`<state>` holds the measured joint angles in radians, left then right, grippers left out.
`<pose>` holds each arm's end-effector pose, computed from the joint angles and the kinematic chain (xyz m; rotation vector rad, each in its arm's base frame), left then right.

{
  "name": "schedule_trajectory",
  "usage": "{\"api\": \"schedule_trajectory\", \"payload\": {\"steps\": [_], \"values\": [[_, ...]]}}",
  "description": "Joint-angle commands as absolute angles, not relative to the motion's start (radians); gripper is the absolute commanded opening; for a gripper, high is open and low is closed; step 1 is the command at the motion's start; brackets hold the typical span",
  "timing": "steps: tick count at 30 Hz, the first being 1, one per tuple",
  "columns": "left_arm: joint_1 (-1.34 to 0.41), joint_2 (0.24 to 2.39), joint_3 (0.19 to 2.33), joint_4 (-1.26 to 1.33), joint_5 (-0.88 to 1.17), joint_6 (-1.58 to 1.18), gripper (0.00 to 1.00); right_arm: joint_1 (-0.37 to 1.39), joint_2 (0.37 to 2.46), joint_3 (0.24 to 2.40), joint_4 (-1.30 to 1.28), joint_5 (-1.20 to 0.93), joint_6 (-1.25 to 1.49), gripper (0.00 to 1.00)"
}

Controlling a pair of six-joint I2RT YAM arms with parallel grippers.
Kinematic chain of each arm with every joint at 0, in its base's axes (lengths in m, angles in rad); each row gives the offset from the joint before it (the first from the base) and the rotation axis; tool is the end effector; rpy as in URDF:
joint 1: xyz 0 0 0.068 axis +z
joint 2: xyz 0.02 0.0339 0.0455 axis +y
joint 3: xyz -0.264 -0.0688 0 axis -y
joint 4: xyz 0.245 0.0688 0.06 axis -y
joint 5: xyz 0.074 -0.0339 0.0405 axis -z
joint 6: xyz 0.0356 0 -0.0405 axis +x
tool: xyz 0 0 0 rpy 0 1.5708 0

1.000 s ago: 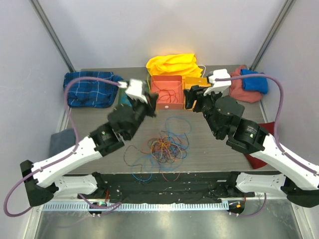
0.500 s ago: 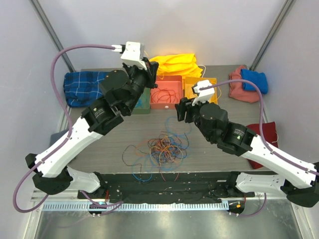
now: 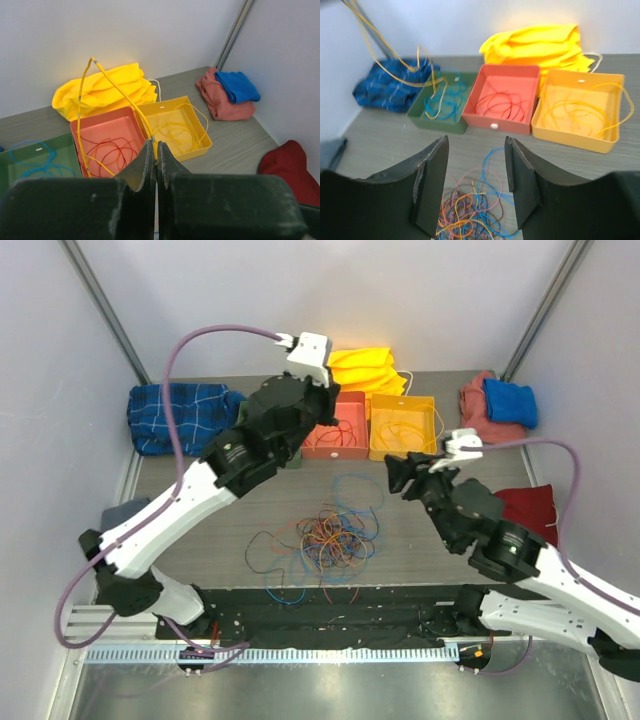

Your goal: Untangle the cables

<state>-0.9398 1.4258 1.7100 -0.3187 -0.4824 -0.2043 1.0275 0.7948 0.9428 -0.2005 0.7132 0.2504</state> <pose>0.1937 -0.2371 0.4974 0.2177 1.6095 -0.4996 0.1075 0.1329 0.3921 -0.0793 1.6239 0.4090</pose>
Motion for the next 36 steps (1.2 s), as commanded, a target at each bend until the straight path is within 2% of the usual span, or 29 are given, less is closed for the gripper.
{"api": "schedule_trajectory", "payload": {"steps": [1,13,26,36], "values": [[-0.896,1.549,1.794,-0.304,-0.388,-0.261,0.00,1.028,0.680,0.920,-0.097,0.902,0.279,0.55],[-0.781,1.985,2.224,-0.336,-0.192,-0.345,0.00,1.029,0.522,0.862,-0.103,1.031,0.221,0.55],[-0.712,2.201,2.329,-0.135,0.107,-0.505,0.00,1.026,0.489,0.799,-0.072,1.086,0.166,0.55],[-0.715,2.278,2.362,-0.077,0.193,-0.552,0.00,1.026,0.471,0.762,-0.040,1.097,0.133,0.55]]}}
